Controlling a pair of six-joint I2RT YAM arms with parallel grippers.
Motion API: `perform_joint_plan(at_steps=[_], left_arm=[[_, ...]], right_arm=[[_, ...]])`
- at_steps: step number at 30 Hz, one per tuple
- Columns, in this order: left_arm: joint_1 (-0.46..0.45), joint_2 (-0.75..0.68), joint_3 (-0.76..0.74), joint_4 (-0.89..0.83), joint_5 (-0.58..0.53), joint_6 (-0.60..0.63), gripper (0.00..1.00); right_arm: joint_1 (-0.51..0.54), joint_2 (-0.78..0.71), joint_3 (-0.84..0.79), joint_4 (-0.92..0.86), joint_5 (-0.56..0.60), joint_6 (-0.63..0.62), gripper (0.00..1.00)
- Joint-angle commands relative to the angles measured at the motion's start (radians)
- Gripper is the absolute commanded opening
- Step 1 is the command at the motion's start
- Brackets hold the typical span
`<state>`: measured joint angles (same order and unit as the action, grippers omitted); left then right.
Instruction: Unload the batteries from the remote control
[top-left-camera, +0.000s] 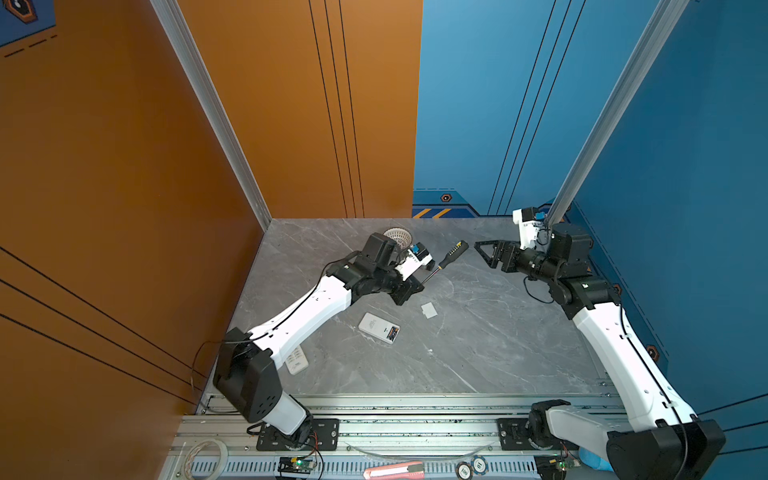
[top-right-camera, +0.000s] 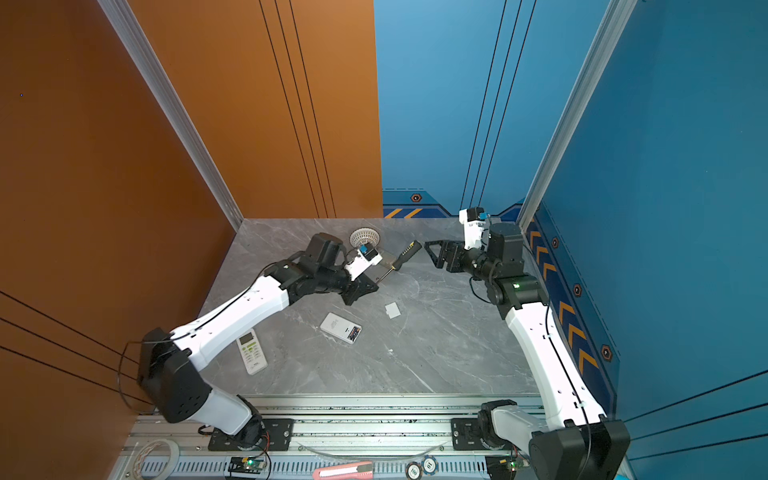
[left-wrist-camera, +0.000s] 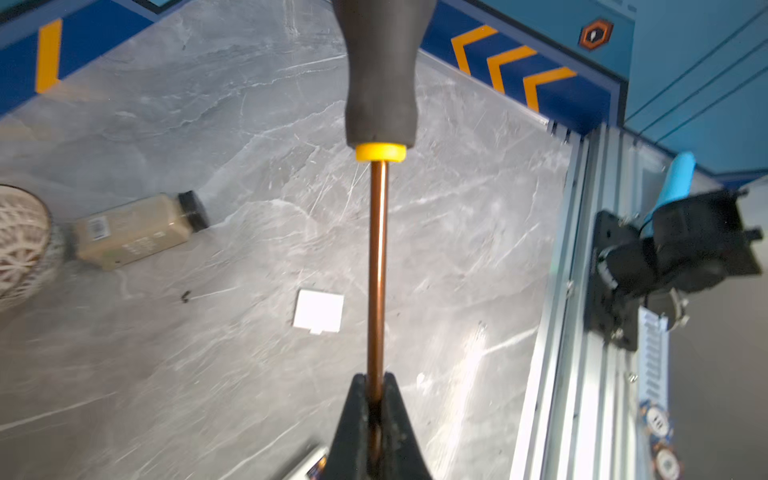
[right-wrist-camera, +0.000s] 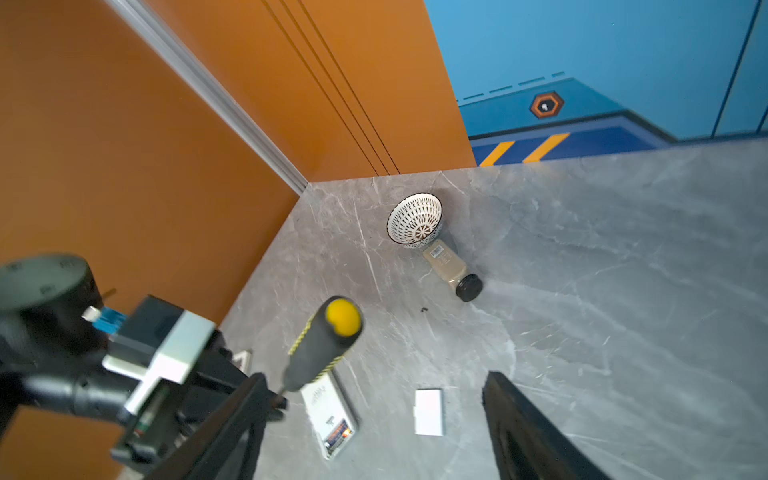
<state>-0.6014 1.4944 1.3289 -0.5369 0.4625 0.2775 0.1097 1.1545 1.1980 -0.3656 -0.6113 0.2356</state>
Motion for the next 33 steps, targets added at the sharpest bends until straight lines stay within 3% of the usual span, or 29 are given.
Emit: perform_joint_plan(at_steps=[1, 4, 6, 11, 19, 24, 33], left_arm=[[0.024, -0.085, -0.067, -0.207, 0.011, 0.34, 0.0], [0.036, -0.117, -0.098, -0.289, -0.027, 0.508, 0.0], [0.041, -0.12, -0.107, -0.331, -0.092, 0.59, 0.0], [0.046, -0.135, -0.136, -0.329, -0.219, 0.712, 0.0], [0.045, -0.143, -0.144, -0.297, -0.186, 0.797, 0.0], [0.05, -0.163, -0.169, -0.227, -0.122, 0.747, 0.0], [0.039, -0.225, -0.253, -0.057, -0.116, 0.649, 0.0]], right_arm=[[-0.008, -0.033, 0.013, -0.101, -0.144, -0.398, 0.89], [0.004, -0.004, 0.026, -0.093, -0.24, -0.57, 0.91], [0.038, 0.046, 0.085, -0.178, -0.318, -0.708, 0.91], [0.16, 0.172, 0.213, -0.381, -0.368, -0.875, 0.91], [0.313, 0.213, 0.162, -0.409, -0.349, -0.915, 0.9], [0.368, 0.214, 0.104, -0.409, -0.349, -0.905, 0.9], [0.368, 0.265, 0.061, -0.393, -0.41, -0.843, 0.86]])
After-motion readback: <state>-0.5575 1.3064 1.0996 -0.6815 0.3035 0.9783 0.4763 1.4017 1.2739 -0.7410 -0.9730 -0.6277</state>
